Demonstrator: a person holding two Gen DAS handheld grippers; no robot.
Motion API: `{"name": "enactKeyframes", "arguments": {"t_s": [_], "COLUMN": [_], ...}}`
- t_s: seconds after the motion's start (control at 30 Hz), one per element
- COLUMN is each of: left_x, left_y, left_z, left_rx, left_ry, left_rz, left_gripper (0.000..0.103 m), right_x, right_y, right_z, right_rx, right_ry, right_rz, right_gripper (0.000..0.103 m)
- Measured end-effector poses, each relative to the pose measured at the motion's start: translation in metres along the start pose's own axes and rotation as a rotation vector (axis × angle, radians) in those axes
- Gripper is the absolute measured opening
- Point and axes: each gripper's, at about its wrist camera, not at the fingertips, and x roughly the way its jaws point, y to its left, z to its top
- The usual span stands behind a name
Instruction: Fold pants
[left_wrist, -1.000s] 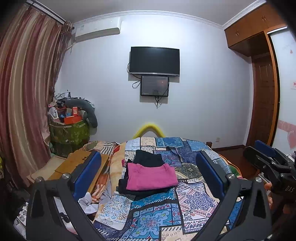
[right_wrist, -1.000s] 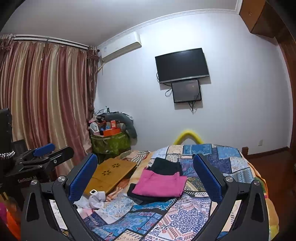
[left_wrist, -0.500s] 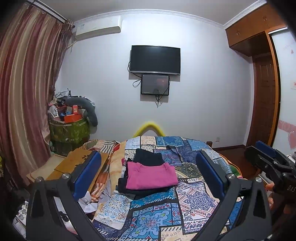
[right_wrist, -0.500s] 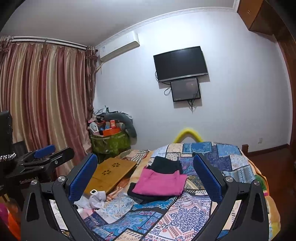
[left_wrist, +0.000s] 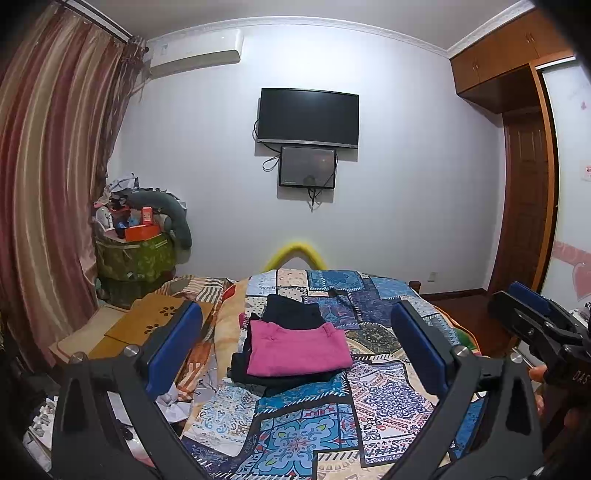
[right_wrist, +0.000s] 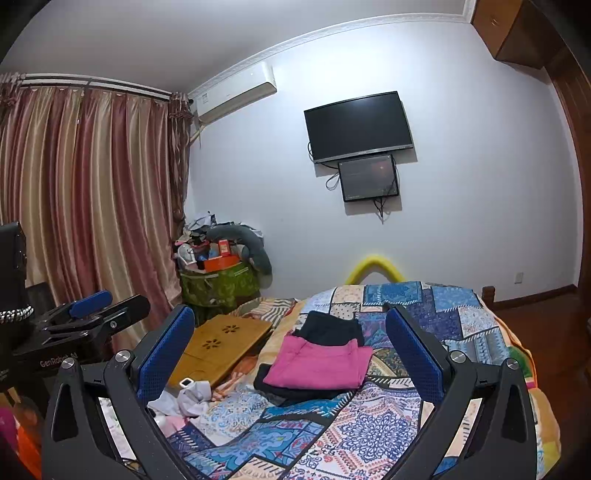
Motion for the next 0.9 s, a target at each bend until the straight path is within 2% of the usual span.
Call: {"name": "enactKeyframes", "arguments": {"t_s": [0.9], "left_x": [0.014], "left_y": [-0.002], "left_z": [-0.003], "left_rx": [0.003], "left_ry": [0.043], "left_rz": [-0.049], "left_gripper": [0.103], "right_x": [0.002], "right_y": [-0.005], "right_z": [-0.003], "right_rx": [0.010], "right_ry": [0.013], "right_rz": [-0.025], "right_gripper": [0.103]}}
